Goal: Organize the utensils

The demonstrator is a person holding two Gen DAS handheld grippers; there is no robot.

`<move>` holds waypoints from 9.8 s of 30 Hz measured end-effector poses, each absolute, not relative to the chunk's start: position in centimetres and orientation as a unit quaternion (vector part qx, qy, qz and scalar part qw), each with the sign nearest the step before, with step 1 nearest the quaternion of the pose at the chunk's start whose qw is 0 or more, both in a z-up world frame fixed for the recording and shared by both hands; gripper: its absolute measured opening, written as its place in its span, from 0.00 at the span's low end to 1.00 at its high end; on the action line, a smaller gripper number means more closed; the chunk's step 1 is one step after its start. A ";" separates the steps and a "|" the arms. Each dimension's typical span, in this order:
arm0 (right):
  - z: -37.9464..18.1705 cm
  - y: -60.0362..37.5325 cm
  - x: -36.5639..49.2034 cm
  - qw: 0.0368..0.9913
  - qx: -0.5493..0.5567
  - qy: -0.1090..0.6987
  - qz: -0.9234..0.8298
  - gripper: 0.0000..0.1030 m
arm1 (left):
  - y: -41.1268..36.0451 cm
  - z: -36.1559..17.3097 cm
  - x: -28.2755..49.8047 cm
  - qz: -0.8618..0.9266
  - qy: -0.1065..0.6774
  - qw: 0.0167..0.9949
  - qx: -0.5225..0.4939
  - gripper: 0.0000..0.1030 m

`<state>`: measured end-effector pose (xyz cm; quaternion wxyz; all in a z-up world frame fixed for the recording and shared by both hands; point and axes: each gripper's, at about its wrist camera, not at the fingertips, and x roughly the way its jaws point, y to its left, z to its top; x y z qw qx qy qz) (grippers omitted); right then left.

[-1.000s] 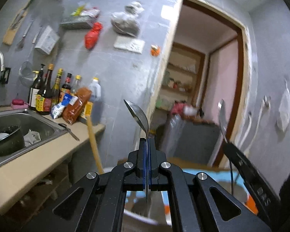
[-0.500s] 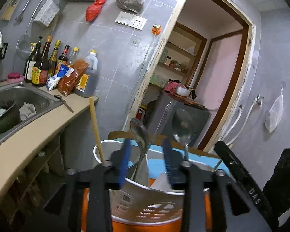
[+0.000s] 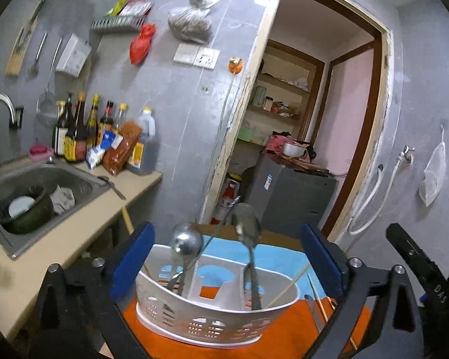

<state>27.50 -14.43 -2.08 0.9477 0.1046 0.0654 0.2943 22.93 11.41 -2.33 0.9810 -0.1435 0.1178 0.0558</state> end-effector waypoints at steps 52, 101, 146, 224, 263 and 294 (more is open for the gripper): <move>-16.4 -25.9 37.8 0.879 0.022 0.403 0.254 0.36 | -7.3 -18.7 35.2 -0.078 0.417 0.905 -0.042 0.51; -17.4 -25.9 39.4 0.863 0.019 0.449 0.231 0.06 | -10.5 -19.8 35.9 -0.085 0.448 0.879 0.136 0.13; -13.1 -20.8 32.4 0.907 0.046 0.298 0.293 0.04 | -1.0 -13.8 25.0 -0.075 0.280 0.949 -0.126 0.12; -17.3 -16.4 40.2 0.863 -0.105 0.445 0.215 0.25 | 0.3 -16.4 27.4 -0.052 0.337 0.921 -0.186 0.12; 2.1 -7.9 31.7 0.910 0.154 -0.031 0.384 0.25 | 17.1 -0.3 23.2 0.047 0.051 0.980 -0.185 0.12; -6.8 -3.3 29.9 0.932 -0.009 0.000 0.363 0.34 | 17.5 -7.4 25.4 0.045 0.122 0.980 -0.150 0.12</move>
